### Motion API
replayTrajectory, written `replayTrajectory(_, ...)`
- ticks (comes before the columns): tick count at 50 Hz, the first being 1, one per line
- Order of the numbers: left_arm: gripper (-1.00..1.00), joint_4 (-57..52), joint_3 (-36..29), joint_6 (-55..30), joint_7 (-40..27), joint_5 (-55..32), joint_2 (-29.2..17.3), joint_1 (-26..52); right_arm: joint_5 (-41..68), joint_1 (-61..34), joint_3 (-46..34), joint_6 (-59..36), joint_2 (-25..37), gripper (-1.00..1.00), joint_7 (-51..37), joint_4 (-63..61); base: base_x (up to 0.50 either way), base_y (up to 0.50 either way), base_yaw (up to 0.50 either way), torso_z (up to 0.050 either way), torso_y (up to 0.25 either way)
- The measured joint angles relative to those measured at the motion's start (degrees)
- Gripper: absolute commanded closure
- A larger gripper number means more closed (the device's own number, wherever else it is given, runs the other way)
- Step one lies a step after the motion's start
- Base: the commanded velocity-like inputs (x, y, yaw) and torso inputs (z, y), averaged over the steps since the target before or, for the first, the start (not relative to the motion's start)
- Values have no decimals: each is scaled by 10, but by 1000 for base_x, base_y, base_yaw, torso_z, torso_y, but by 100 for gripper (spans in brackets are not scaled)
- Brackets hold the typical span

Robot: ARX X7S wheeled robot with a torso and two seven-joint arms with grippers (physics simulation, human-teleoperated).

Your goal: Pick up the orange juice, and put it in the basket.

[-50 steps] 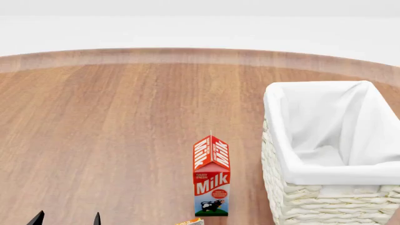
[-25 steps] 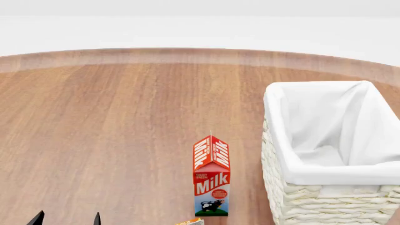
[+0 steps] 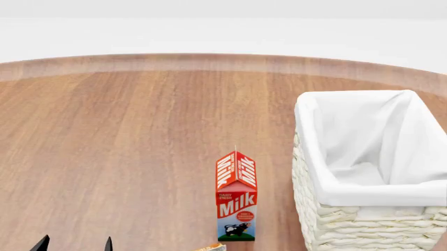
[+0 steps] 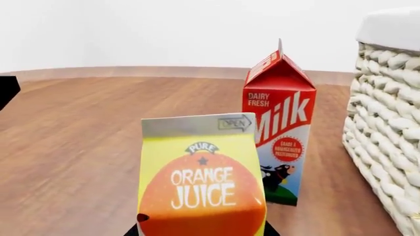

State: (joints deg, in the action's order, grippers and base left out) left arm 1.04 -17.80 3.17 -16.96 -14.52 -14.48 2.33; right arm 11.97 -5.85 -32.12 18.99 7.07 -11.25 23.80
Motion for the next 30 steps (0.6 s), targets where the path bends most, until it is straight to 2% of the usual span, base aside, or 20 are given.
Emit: replayTrajectory(30,-100,1,-6,2,-5,-4,-4,2,-3,37,-19,-66,43,100,-28,-172,0,0,0,0,1)
